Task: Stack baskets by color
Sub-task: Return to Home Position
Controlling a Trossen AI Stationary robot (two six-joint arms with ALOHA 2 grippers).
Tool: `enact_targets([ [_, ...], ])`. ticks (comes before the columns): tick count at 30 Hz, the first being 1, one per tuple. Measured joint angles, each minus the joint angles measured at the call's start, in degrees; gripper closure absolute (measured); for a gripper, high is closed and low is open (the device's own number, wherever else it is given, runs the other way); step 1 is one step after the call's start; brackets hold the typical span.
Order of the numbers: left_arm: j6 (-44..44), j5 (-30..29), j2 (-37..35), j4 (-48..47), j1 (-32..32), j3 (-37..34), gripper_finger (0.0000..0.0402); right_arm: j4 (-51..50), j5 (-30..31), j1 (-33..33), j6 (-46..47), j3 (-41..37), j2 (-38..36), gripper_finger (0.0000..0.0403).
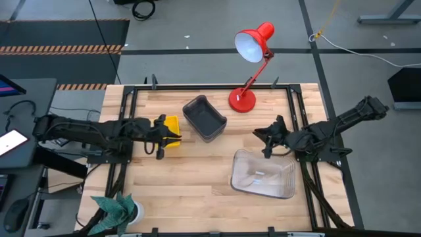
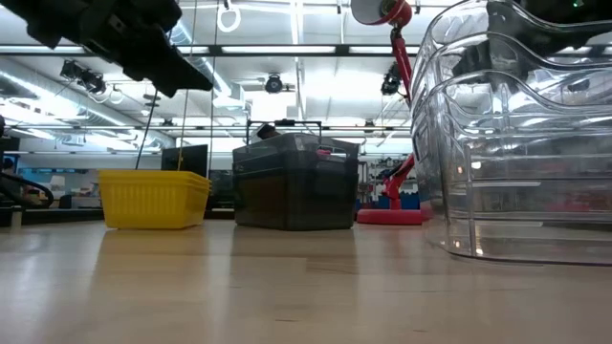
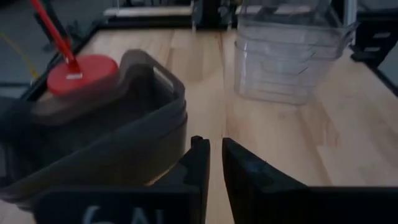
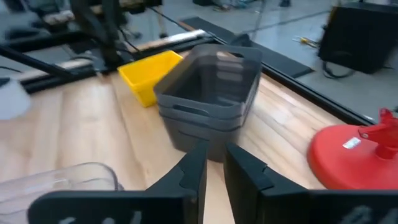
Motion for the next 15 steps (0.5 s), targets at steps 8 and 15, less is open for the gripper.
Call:
enact_targets([
  [8, 1.7, 0.4, -6.7, 8.8, 1.2, -6.7, 0.0370, 2.2, -10.0, -5.4, -4.2, -2.8, -7.5, 0.0375],
  [15, 1.4, 0.7, -15.5, 8.9, 3.9, -10.7, 0.0396, 3.0, -13.6, -10.2, -6.8, -5.2, -13.9, 0.0397],
])
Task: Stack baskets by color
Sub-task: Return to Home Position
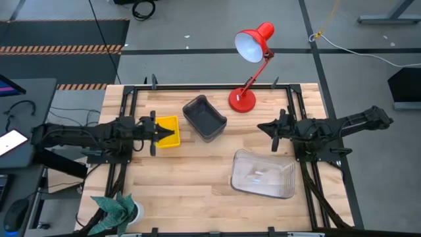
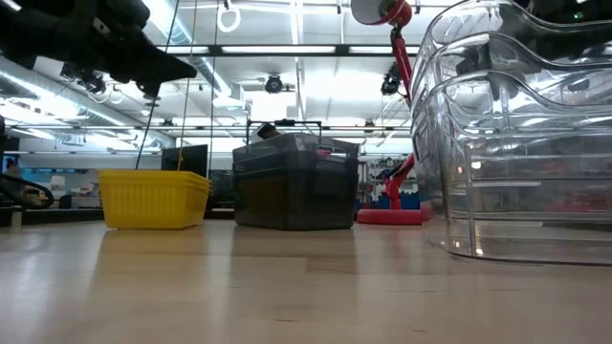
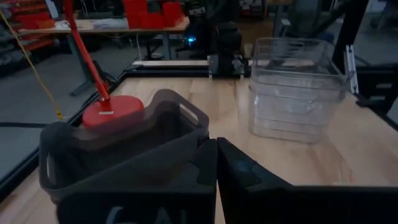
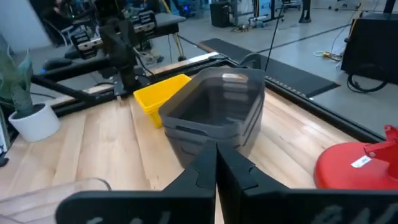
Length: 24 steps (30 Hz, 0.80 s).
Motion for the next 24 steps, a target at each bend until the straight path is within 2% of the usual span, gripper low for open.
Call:
enact_targets([
  [5, -2.7, 0.1, -6.6, 0.1, 0.3, -3.8, 0.0391, 1.7, -0.4, -1.7, -0.9, -3.8, -5.2, 0.0396],
  [10, -4.2, 0.0, -12.6, -0.3, 0.3, -6.9, 0.0393, 7.6, -2.7, -2.5, -2.3, -8.7, -10.3, 0.0400],
  [17, -4.2, -0.1, -20.3, -1.2, 0.3, -8.7, 0.0394, 9.1, -2.8, -3.3, -1.8, -14.1, -17.5, 0.0400],
  [24, -4.3, -1.8, -27.1, -7.3, 0.3, -8.8, 0.0396, 9.2, -2.7, -3.3, -2.3, -17.1, -24.4, 0.0400],
])
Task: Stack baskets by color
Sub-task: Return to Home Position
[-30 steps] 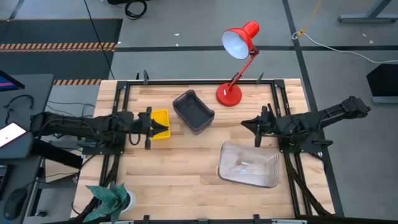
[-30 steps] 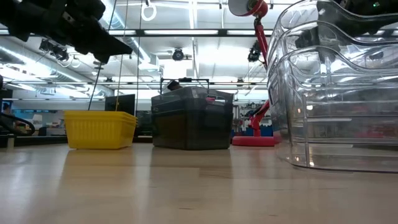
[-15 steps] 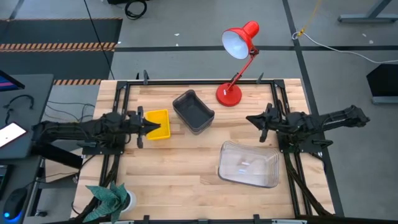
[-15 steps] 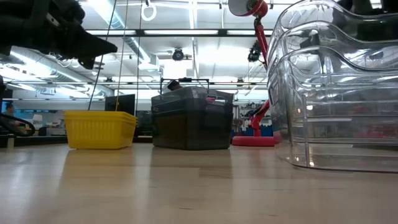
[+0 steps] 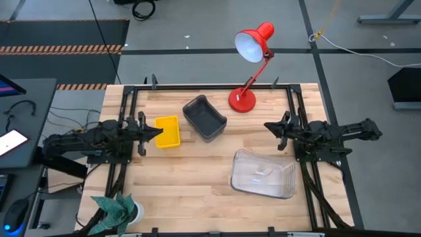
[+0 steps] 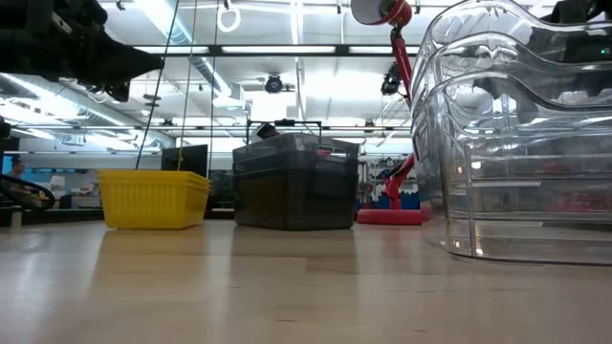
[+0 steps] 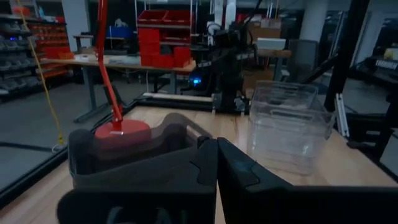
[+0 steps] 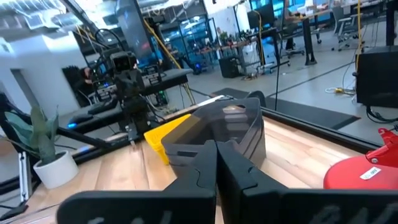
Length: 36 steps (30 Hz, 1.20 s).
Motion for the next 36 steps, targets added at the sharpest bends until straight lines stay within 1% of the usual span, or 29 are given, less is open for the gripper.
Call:
enact_targets([
  [5, -0.6, 0.0, -3.7, -2.3, 0.0, -0.2, 0.0396, -0.2, -0.3, 0.0, -0.6, -1.4, -3.7, 0.0400],
  [8, -2.9, 0.7, -5.6, -1.1, 0.0, -3.5, 0.0393, 0.0, -1.4, 0.0, -0.7, -2.4, -5.0, 0.0400],
  [12, -4.7, 1.3, -5.4, 2.1, 0.0, -7.3, 0.0396, 0.4, -1.9, 0.0, -0.8, -3.3, -4.9, 0.0400],
  [18, -3.4, 2.4, -5.5, 4.4, -0.1, -7.3, 0.0395, -0.2, -3.1, 0.0, -0.7, -3.6, -4.9, 0.0400],
  [26, -1.7, 3.0, -5.5, 3.1, -1.8, -7.3, 0.0397, 1.1, -3.1, 0.0, 0.4, -3.6, -4.9, 0.0400],
  [31, -1.4, 2.4, -5.5, 2.8, -2.4, -7.3, 0.0395, 1.9, -3.0, 0.0, -1.0, -3.6, -4.9, 0.0400],
  [33, -1.4, 2.3, -5.5, 2.8, -2.4, -7.3, 0.0395, 2.5, -2.6, 0.0, -0.9, -3.6, -4.9, 0.0400],
  [36, -1.9, 1.5, -5.5, 3.1, -2.4, -7.3, 0.0394, 2.2, 1.6, 0.0, 2.3, -3.7, -4.9, 0.0396],
])
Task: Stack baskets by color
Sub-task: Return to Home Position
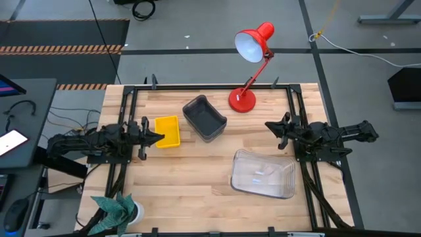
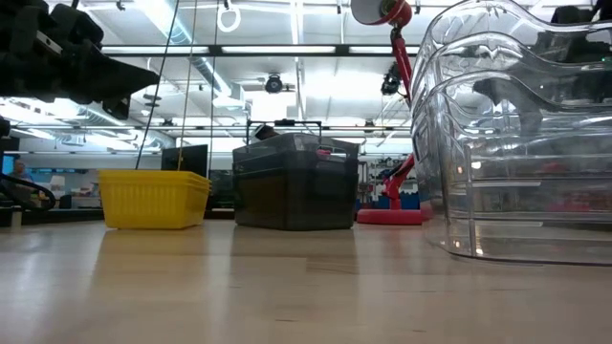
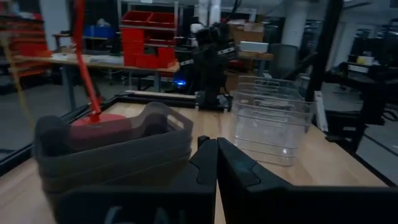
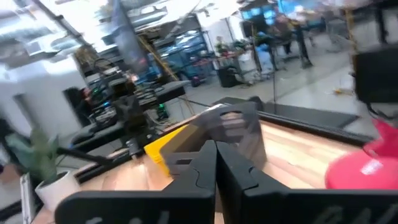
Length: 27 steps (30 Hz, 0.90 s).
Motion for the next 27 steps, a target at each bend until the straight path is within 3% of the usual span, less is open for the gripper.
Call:
enact_targets([
  [6, -3.5, -1.0, 0.1, -0.5, 0.0, 0.0, 0.0381, -0.5, 0.7, 0.0, -0.7, 0.0, 0.0, 0.0388],
  [14, -3.7, -1.0, 0.1, -0.5, 0.0, 0.0, 0.0384, -1.0, 0.6, 0.0, -18.4, 0.0, 0.0, 0.0388],
  [27, -3.7, -1.1, 0.1, -0.4, 0.0, 0.0, 0.0374, -1.0, 0.6, 0.0, -18.0, 0.0, 0.0, 0.0386],
])
